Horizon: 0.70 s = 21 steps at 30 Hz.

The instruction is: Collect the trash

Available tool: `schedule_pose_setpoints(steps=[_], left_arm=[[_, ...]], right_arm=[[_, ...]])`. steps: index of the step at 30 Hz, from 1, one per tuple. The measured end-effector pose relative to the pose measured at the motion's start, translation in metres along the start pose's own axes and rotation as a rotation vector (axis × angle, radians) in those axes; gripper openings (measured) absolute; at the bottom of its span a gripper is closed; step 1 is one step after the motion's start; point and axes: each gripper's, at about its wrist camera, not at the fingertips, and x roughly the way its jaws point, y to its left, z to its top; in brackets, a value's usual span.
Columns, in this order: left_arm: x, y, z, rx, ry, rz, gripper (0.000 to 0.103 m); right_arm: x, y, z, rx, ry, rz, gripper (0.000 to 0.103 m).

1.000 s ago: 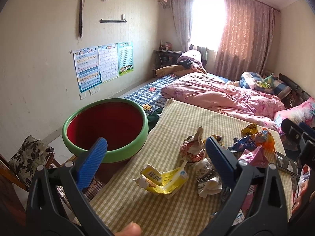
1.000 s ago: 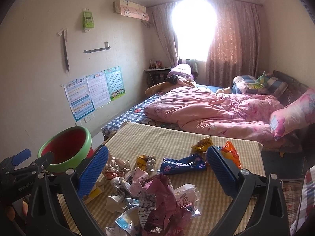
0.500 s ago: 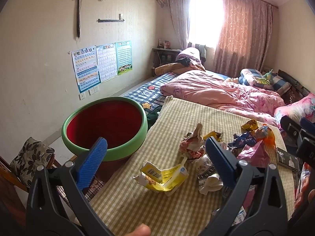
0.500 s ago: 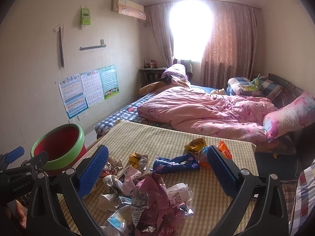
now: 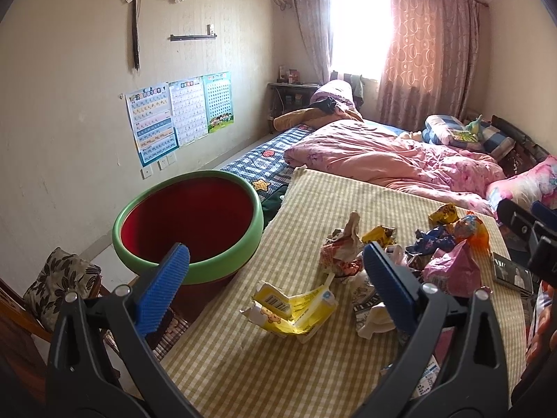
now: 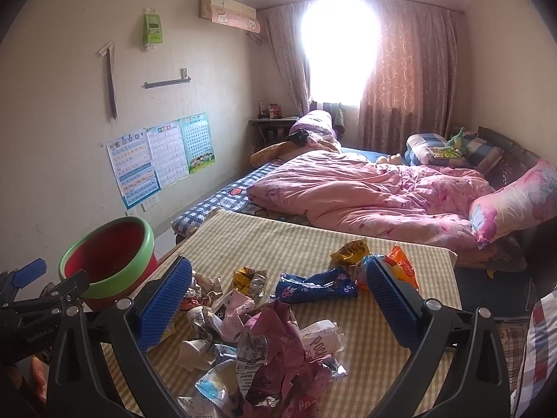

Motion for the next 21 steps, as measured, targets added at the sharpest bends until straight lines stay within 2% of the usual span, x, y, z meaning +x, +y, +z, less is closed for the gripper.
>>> schedule_pose_setpoints(steps=[9,13,16,19,21], left_arm=[[-0.001,0.006,-0.001,-0.016,-0.008,0.009,0.098],[0.001,0.014,-0.005,-0.016,-0.006,0.041,0.098],[0.010,0.021,-0.013,-0.019,0.034,0.044,0.098],[0.024,0.025,-0.025,-0.028,0.093,0.012,0.098],[0.034,0.024,-0.031,-0.023,0.136,-0.015,0.088]], right_arm=[[0.001,0.002,-0.002,-0.002,0.014,0.007,0.096],[0.006,-0.001,-0.009,-0.001,0.051,0.027,0.096],[0.011,-0.005,-0.017,0.009,0.092,0.053,0.096],[0.015,-0.006,-0.024,0.010,0.130,0.095,0.096],[0.018,-0.006,-0.028,0.009,0.161,0.127,0.091]])
